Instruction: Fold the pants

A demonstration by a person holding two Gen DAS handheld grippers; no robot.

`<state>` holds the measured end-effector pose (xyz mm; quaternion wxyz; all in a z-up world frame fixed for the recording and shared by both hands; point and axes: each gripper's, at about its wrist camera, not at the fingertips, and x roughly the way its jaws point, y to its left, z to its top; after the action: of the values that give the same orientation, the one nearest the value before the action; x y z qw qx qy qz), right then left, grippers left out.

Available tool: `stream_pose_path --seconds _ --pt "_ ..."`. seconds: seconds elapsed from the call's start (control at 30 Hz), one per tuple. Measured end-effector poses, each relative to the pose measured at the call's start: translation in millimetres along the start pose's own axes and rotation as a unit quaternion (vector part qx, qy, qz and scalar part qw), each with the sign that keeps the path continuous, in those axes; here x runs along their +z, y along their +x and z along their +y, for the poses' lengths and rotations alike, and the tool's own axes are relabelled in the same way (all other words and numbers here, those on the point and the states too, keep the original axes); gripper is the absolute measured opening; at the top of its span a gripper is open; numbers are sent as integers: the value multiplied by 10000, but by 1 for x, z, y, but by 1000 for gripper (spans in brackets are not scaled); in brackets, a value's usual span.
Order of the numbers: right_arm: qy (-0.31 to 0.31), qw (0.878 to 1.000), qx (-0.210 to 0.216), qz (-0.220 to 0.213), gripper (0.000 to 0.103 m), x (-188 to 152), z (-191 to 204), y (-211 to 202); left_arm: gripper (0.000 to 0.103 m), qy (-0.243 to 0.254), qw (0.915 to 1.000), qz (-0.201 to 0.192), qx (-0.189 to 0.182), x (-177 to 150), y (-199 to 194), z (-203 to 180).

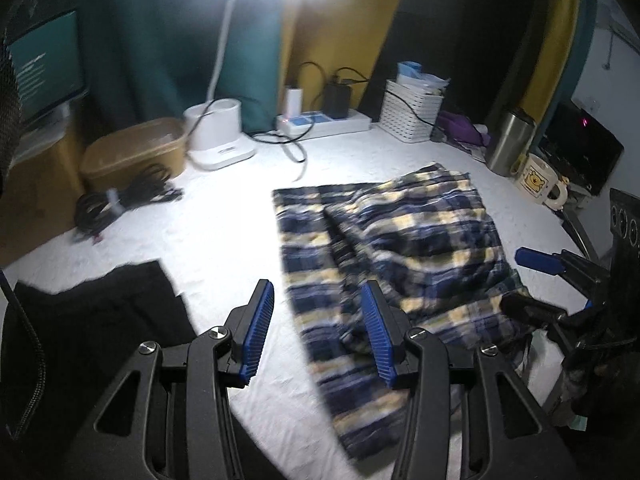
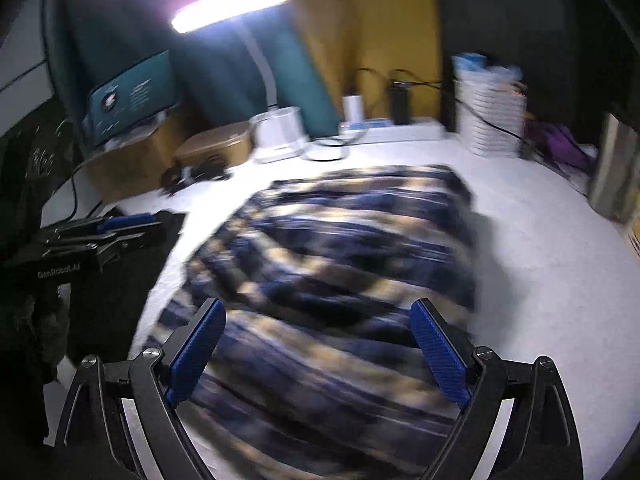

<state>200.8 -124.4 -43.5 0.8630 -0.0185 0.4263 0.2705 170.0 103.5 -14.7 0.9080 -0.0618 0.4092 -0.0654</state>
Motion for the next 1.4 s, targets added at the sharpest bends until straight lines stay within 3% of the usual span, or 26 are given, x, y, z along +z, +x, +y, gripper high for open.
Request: stream_pose_path --seconds 0.33,0.47,0.6,0.87,0.93,1.07,1.1,1.13,1.27,1.4 --pt "815 9962 -226 -211 94 3 -87 -12 45 286 9994 200 -70 36 42 -26" --pt "991 9944 -256 -275 77 11 -110 -6 45 317 9990 323 -65 48 63 -26" --pt "1080 9937 -228 -204 67 20 -128 10 45 303 9986 435 -61 55 81 -22" --pt "1060 9944 50 -6 61 45 -137 50 44 233 9976 545 -362 59 102 -14" --pt "1022 9945 155 137 61 49 -136 63 31 343 9982 359 -349 58 101 -14" --pt "1270 9902 407 406 59 51 -139 89 15 509 9977 319 -329 58 102 -15" --pt "1261 9902 447 410 45 51 -138 92 15 499 9979 286 -294 59 99 -15" --pt "1229 9903 496 412 40 53 -136 94 14 485 9982 222 -269 62 95 -14" --pt "1116 9924 400 342 38 64 -129 100 13 514 9983 -213 -191 77 68 -12" --pt "1005 9938 247 412 38 70 -125 113 13 503 9984 -257 -84 85 71 -6"
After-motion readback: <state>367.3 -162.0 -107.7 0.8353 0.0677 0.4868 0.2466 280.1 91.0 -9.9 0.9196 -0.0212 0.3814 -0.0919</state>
